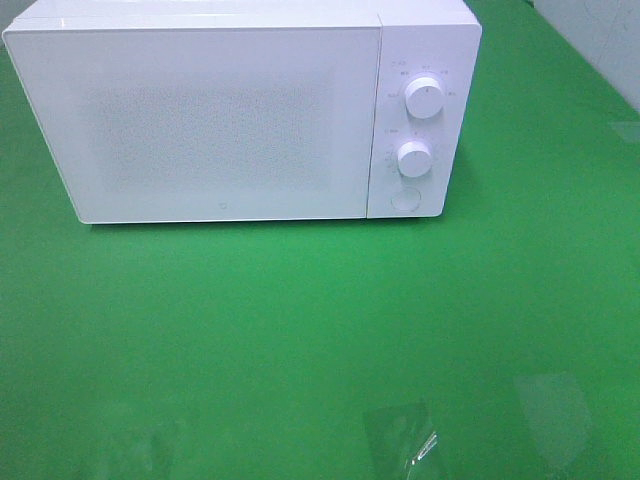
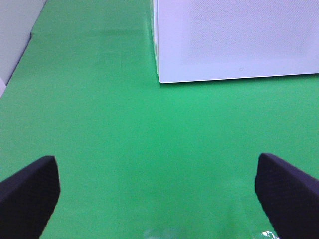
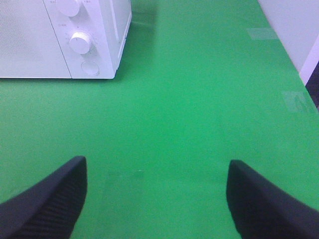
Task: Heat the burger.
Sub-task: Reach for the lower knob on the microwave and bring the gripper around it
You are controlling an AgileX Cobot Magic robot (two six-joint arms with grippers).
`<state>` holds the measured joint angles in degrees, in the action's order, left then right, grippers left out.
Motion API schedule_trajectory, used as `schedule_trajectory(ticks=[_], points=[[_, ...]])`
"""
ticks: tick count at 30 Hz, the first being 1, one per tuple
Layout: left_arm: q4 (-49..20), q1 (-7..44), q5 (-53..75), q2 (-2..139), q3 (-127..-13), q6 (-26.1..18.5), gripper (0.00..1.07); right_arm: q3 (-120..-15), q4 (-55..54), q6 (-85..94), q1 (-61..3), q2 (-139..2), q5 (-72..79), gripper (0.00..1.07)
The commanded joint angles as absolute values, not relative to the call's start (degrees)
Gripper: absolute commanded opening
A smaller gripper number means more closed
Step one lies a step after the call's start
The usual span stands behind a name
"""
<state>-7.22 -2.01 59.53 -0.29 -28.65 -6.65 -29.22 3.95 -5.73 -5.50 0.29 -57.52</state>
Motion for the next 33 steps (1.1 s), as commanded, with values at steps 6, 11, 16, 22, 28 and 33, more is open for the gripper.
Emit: schedule_trajectory(ticks=[6, 11, 16, 22, 28, 33], points=[[-7.73, -2.06, 59.13, -1.72, -28.48, -6.30, 1.00, -29.16, 3.72, -6.02, -5.44, 1.03, -57.52, 0.76], [-7.68, -2.06, 59.13, -1.72, -28.48, -6.30, 1.00, -29.16, 3.55, -6.02, -5.44, 1.03, -57.52, 0.76], [-7.68, -2.06, 59.13, -1.72, -28.48, -6.30, 1.00, -29.16, 3.61, -6.19, -5.50, 0.97, -57.52, 0.76], [-7.68, -2.06, 59.13, -1.66, -28.48, -6.30, 1.00, -30.94, 3.72, -9.74, -5.50, 0.63, -53.74, 0.76], [-7.68, -2.06, 59.13, -1.66, -28.48, -6.30, 1.00, -31.23, 5.21, -9.57, -5.50, -4.98, -45.95, 0.76], [-7.68, -2.06, 59.13, -1.66, -28.48, -6.30, 1.00, -31.23, 6.25, -9.57, -5.50, -9.00, -40.39, 0.76]])
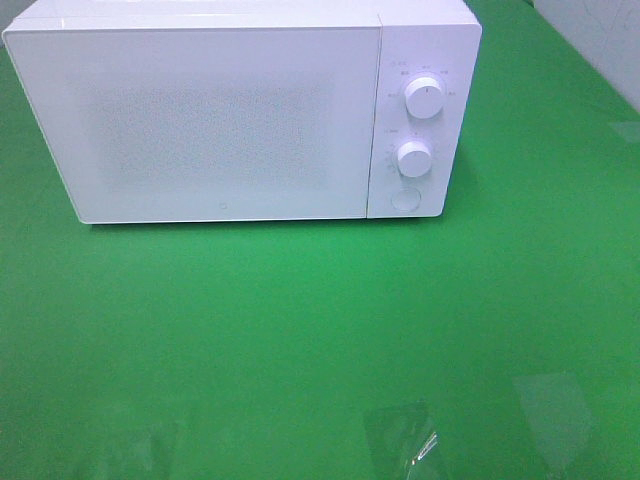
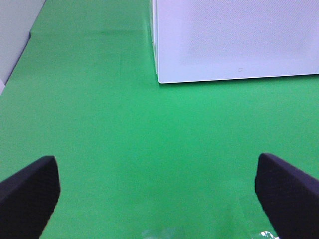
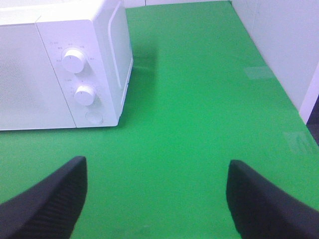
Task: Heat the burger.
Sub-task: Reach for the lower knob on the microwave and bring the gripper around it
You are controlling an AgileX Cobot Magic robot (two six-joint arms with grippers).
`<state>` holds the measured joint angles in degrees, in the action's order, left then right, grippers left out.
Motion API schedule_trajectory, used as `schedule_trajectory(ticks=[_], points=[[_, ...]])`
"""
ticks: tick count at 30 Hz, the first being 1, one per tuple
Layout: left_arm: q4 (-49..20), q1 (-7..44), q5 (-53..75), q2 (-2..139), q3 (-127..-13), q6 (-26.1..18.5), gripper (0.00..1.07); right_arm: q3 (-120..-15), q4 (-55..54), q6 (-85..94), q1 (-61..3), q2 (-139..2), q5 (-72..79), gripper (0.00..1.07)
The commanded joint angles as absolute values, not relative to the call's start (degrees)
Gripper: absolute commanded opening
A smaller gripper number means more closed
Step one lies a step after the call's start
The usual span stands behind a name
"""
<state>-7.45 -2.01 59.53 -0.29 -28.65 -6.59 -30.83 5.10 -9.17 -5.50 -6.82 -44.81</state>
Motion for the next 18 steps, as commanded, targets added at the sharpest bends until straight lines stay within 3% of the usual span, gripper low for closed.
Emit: schedule_trajectory(ticks=[1, 10, 18], points=[[-7.68, -2.06, 59.13, -1.66, -28.48, -6.30, 1.00, -31.11, 6.99, -9.57, -5.50, -11.17, -36.61, 0.76], [-7.68, -2.06, 59.13, -1.66, -28.48, -6.30, 1.00, -27.39, 8.54, -9.63, -5.50, -19.42, -15.41, 0.73], [-7.68, -2.06, 59.13, -1.66, -28.48, -6.30, 1.00, -26.76, 8.54, -9.63, -5.50, -29.34, -5.39, 0.73]])
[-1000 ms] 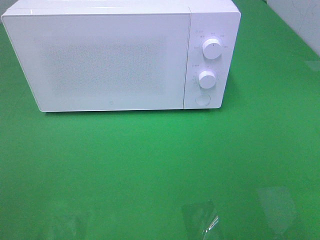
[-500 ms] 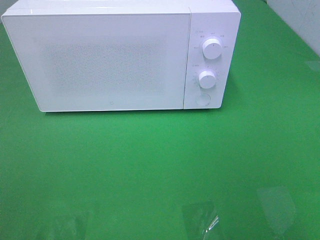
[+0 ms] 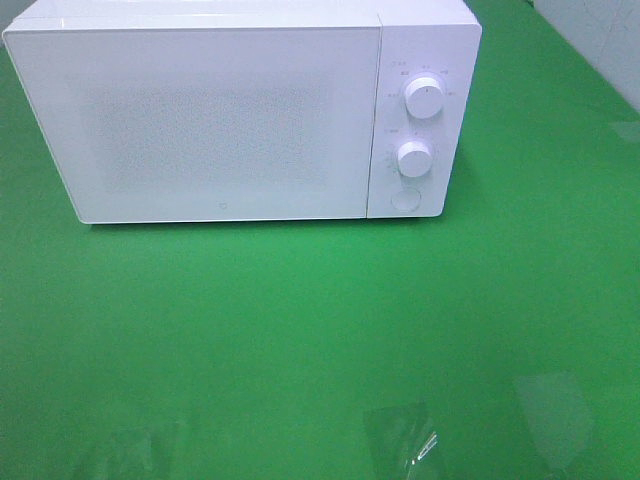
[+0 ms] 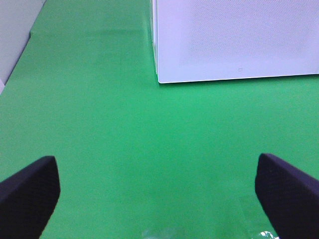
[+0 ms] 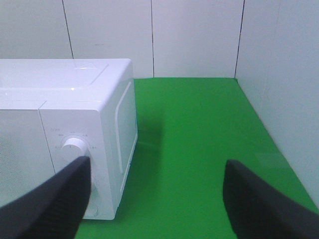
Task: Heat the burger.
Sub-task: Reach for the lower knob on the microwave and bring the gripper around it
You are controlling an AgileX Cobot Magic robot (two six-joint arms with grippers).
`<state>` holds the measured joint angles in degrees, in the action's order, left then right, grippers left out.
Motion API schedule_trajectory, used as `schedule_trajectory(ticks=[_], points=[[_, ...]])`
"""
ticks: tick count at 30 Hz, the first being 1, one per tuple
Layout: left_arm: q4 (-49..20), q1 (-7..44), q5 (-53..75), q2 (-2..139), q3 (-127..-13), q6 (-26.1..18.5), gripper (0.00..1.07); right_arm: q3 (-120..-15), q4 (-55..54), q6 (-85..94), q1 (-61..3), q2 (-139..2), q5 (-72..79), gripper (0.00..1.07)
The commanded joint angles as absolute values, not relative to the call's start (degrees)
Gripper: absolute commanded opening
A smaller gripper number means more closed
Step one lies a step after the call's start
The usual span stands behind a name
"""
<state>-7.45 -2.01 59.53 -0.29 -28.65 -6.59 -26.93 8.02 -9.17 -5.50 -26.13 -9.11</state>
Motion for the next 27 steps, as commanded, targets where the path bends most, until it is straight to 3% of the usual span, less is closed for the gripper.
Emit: schedule_trajectory(ticks=[1, 20, 27], points=[[-7.68, -2.06, 59.13, -1.66, -28.48, -6.30, 1.00, -26.76, 8.54, -9.51, -5.50, -32.31, -3.04, 0.73], [-7.68, -2.06, 59.13, -1.66, -28.48, -6.30, 1.00, -26.36, 7.39, -3.21, -5.50, -60.28, 28.07, 0.73], [-7.68, -2.06, 59.13, -1.66, -28.48, -6.30, 1.00, -26.36, -6.93, 10.37, -5.50, -67.72, 37.76, 0.70]])
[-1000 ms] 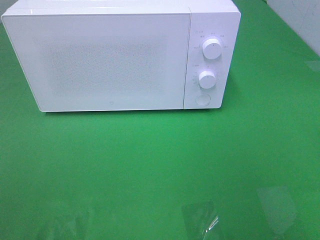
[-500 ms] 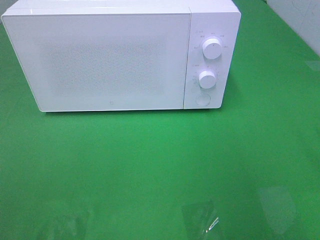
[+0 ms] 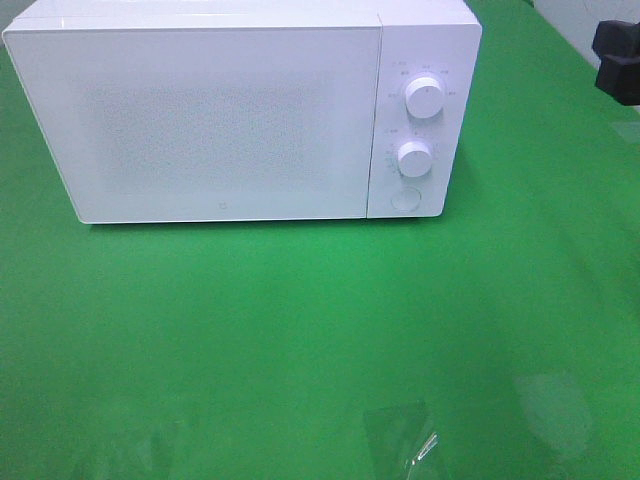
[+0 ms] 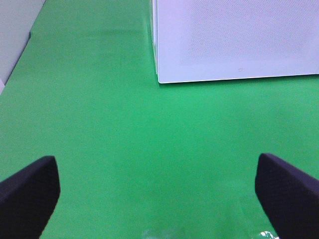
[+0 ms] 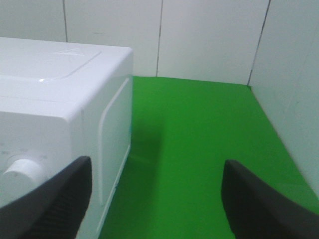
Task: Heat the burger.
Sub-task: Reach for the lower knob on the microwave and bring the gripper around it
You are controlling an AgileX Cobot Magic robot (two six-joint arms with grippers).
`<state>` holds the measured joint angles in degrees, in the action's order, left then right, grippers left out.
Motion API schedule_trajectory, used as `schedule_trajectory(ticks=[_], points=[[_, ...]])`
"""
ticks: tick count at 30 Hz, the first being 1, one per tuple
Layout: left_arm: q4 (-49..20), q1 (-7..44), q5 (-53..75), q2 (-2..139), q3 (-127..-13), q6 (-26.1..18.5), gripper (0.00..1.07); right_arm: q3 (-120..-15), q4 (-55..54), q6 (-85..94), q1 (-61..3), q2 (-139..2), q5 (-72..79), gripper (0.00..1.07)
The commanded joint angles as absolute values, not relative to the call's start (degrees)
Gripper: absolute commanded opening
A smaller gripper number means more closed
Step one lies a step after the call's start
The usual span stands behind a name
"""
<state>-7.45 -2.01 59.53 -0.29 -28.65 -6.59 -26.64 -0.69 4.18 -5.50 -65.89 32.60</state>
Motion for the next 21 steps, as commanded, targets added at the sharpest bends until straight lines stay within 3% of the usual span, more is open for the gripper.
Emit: schedule_trajectory(ticks=[1, 10, 15, 21], points=[[-7.68, -2.06, 59.13, -1.66, -28.48, -6.30, 1.00, -26.36, -11.17, 14.78, -5.50, -69.61, 40.97, 0.70], [-7.68, -2.06, 59.13, -1.66, -28.48, -6.30, 1.00, -26.36, -14.32, 13.52, -6.25, -76.20, 45.49, 0.70], [-7.68, -2.06, 59.13, -1.66, -28.48, -6.30, 1.00, -26.36, -17.82, 14.50, -12.72, -80.90, 48.82, 0.70], [-7.68, -2.06, 59.13, -1.66, -28.48, -6.30, 1.00, -26.36, -29.97, 22.12, -23.26, -86.23, 57.41, 0.70]])
